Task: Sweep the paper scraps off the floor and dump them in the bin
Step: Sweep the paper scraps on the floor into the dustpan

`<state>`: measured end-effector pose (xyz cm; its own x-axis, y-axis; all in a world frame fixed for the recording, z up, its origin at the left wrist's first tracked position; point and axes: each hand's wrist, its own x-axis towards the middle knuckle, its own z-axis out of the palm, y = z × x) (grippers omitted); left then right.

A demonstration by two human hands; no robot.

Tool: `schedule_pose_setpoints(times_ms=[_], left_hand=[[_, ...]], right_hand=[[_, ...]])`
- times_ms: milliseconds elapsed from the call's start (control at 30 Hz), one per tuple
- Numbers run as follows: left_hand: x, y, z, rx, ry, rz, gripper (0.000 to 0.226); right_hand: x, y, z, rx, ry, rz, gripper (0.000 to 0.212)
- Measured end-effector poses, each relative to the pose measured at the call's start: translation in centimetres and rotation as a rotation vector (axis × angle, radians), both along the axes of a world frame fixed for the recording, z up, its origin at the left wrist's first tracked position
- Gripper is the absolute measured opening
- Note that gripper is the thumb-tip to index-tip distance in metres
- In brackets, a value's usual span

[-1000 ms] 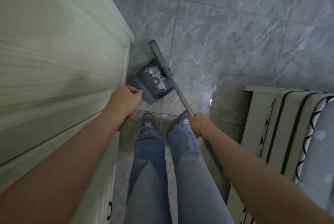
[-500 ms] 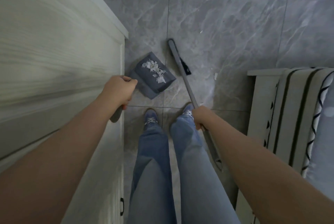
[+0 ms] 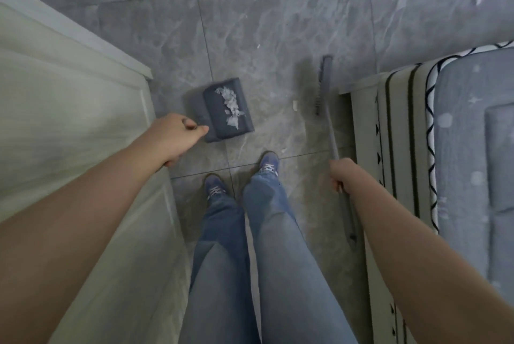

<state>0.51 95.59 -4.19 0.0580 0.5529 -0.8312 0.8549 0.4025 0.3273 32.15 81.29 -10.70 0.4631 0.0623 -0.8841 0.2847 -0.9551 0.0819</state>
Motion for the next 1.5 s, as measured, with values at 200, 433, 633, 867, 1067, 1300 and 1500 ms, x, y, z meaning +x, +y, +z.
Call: schedule_pose_setpoints(times_ms=[200, 433, 633, 867, 1067, 1300, 1500], left_hand=[[6.4, 1.8, -0.6, -0.002, 0.057, -0.261, 0.038], [11.6, 2.1, -0.4, -0.010, 0.043, -0.259, 0.037], [14.9, 2.6, -1.3, -0.022, 0.030, -0.254, 0.038], [15.8, 3.5, -1.7, -0.007, 0.055, -0.252, 0.035], [16.0, 3.4, -1.7, 0.028, 0.081, -0.266, 0.039], [16.4, 3.5, -2.0, -0.001, 0.099, -0.239, 0.037], [16.7, 3.2, -0.7, -0.001, 0.103, -0.196, 0.031]], right_hand=[[-2.2, 1.4, -2.2, -0.139, 0.195, 0.139, 0.028], [-6.3, -6.1, -0.6, -0.011, 0.226, -0.233, 0.037], [-0.6, -4.9, -1.6, -0.189, 0.132, 0.054, 0.017], [-1.7, -2.8, -2.4, -0.132, 0.339, -0.156, 0.017], [1.9, -8.5, -2.7, -0.043, 0.083, -0.329, 0.029], [4.9, -3.3, -2.0, -0.224, 0.161, 0.120, 0.022], [3.0, -5.4, -1.3, -0.033, 0.270, -0.173, 0.019]])
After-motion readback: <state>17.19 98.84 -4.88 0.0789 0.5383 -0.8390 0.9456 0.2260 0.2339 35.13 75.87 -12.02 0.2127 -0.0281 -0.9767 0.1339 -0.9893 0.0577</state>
